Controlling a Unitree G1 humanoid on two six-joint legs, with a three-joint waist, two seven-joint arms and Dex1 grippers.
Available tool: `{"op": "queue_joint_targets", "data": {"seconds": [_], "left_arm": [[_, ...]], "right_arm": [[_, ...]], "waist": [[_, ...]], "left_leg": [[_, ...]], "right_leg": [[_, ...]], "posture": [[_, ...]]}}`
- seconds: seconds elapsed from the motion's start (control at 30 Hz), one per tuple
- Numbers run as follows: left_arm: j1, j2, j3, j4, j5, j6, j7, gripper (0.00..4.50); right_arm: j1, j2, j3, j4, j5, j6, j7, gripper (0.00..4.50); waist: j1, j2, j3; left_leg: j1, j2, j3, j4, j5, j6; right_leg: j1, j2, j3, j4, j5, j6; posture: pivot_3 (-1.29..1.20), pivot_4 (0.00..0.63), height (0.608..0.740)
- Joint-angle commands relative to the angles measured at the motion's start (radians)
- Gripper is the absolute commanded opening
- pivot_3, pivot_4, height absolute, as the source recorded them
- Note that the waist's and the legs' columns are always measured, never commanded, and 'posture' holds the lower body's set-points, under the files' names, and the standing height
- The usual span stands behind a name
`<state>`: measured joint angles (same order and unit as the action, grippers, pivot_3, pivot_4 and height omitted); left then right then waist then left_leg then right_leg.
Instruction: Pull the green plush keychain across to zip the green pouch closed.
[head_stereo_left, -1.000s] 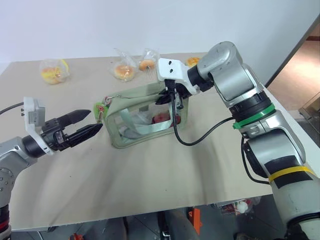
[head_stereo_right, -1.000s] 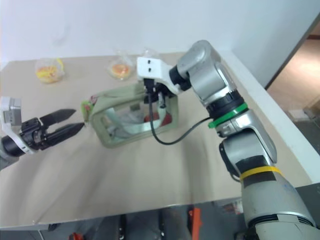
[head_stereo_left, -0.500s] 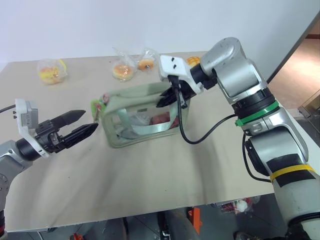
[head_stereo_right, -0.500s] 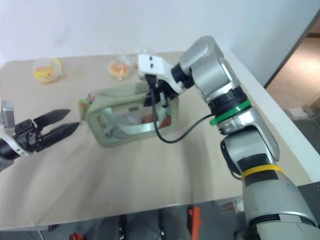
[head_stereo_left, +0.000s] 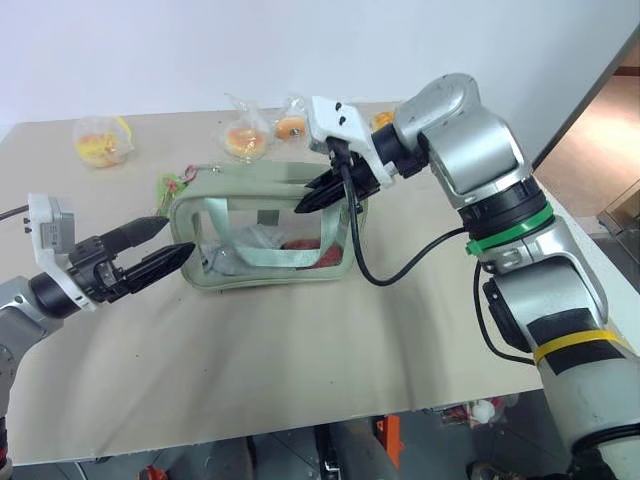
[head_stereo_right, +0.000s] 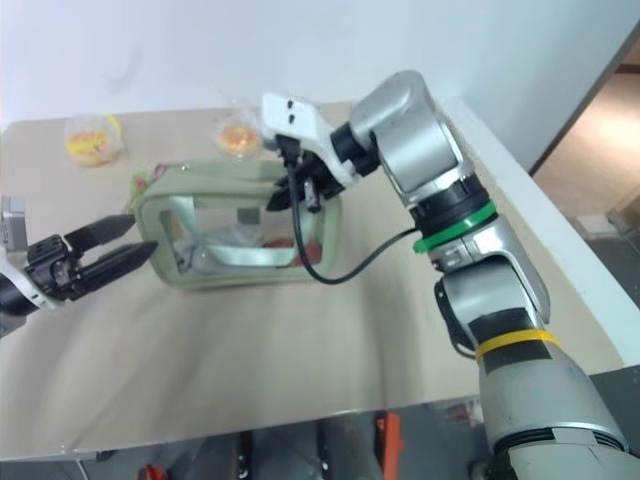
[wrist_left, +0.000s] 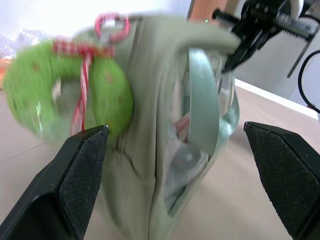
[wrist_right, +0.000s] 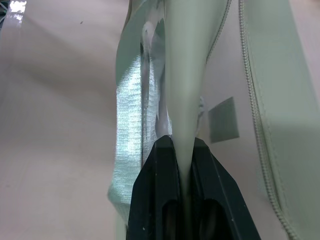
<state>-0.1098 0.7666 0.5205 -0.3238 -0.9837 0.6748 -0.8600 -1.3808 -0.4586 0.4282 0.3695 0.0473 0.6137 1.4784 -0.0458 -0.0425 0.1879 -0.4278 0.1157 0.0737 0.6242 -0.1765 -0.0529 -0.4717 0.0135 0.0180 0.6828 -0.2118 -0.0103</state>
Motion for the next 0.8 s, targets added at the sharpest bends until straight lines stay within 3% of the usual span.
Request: {"op": "queue_joint_targets", "data": {"seconds": [0.03, 0.27, 0.63, 0.67, 0.8], "left_arm": [[-0.016, 0.026, 0.031, -0.003, -0.018, -0.001, -0.003, 4.50], [0.009, 0.051, 0.078, -0.002, -0.014, -0.002, -0.008, 4.50], [0.111, 0.154, 0.194, 0.036, -0.020, 0.011, -0.111, 4.50], [0.098, 0.159, 0.197, 0.034, -0.036, 0.018, -0.113, 4.50], [0.027, 0.179, 0.215, 0.007, -0.128, 0.052, -0.100, 4.50]], "right_arm": [[-0.021, 0.000, -0.030, -0.057, 0.015, 0.009, -0.016, 0.07], [0.000, 0.045, -0.039, -0.058, 0.024, 0.029, -0.085, 0.07], [0.034, 0.037, -0.067, -0.088, 0.094, 0.088, -0.091, 3.94], [0.038, 0.022, -0.077, -0.103, 0.116, 0.102, -0.070, 4.17], [0.049, -0.063, -0.144, -0.174, 0.226, 0.152, 0.022, 4.17]], "waist": [[0.000, 0.000, 0.000], [-0.002, 0.000, 0.000], [-0.001, -0.001, 0.000], [0.000, -0.001, 0.000], [0.005, -0.001, 0.000]], "left_leg": [[0.000, 0.000, 0.000, 0.000, 0.000, 0.000], [0.000, 0.000, 0.000, 0.000, 0.000, 0.000], [0.000, 0.000, 0.000, -0.001, 0.000, 0.000], [0.000, 0.000, 0.000, -0.001, 0.000, 0.000], [-0.001, 0.000, 0.000, 0.000, 0.000, 0.000]], "right_leg": [[0.000, 0.000, 0.000, 0.000, 0.000, 0.000], [0.000, 0.000, 0.000, 0.000, 0.000, 0.000], [-0.001, 0.000, 0.000, 0.000, 0.000, -0.001], [-0.001, 0.000, 0.000, 0.000, 0.000, -0.001], [-0.001, 0.000, 0.000, 0.000, 0.000, 0.000]], "posture": [[0.00, 0.150, 0.740], [0.00, 0.150, 0.740], [0.00, 0.150, 0.740], [0.00, 0.150, 0.740], [0.00, 0.150, 0.740]]}}
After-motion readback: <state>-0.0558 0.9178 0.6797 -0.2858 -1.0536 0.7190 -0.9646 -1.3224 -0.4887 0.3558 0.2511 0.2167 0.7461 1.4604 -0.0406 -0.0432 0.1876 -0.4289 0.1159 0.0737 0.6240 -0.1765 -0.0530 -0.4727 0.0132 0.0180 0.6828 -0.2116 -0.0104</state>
